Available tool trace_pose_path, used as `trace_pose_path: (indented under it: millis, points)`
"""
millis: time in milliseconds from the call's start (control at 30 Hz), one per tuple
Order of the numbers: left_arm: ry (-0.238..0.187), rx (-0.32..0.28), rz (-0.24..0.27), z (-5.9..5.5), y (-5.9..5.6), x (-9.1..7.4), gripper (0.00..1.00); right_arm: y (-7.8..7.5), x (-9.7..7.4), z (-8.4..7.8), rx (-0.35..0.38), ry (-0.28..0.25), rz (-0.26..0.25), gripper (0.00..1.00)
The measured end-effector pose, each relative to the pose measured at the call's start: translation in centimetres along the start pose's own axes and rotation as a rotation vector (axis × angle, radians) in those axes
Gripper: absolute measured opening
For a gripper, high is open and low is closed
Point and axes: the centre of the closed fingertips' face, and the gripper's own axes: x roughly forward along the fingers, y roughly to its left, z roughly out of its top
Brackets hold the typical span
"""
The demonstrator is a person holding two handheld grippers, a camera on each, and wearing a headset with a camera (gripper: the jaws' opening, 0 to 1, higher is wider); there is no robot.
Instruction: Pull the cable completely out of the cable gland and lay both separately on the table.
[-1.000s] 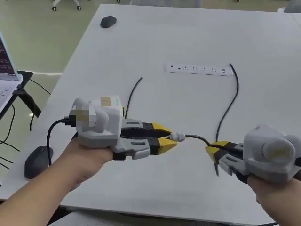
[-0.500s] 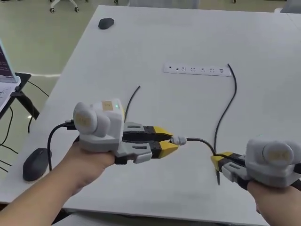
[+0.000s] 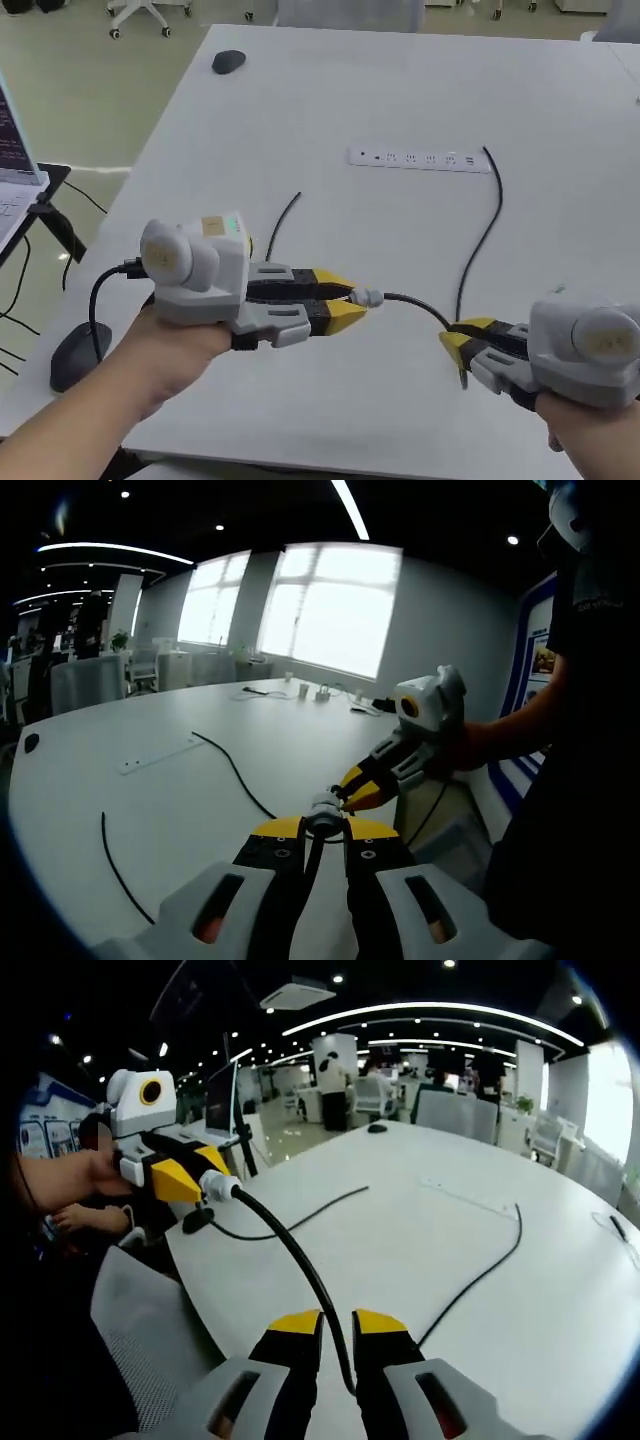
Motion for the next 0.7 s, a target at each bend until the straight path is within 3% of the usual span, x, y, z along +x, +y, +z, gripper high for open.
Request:
trace_pose_path:
  millis: [133,300,400,500,600,700]
  points:
    - [0.004,0.000,0.001,-0.2,-0.2,-0.2,0.15,0.8,-0.4,1.4,-0.123,0.001,-0.006,0.15]
    - [0.010,-0.002,-0.002,-0.6,-0.6,-0.3,0.15,4.1,-0.6,4.2,-0.313,-0.021,0.036,0.16]
    - [0.014,-0.003,-0.006,-0.9,-1.0,-0.4,0.15,5.6,-0.1,4.7,-0.397,-0.011,0.058,0.15]
    - [0.020,-0.004,-0.008,-1.0,-1.1,-0.5,0.15,6.3,0.2,5.0,-0.390,-0.010,0.066,0.14]
    - [0.025,-0.001,-0.011,-1.2,-1.2,-0.5,0.15,6.5,0.4,5.2,-0.423,-0.009,0.067,0.10]
    - [0.021,-0.001,-0.012,-1.2,-1.3,-0.6,0.15,6.5,0.8,4.8,-0.474,0.025,0.066,0.09]
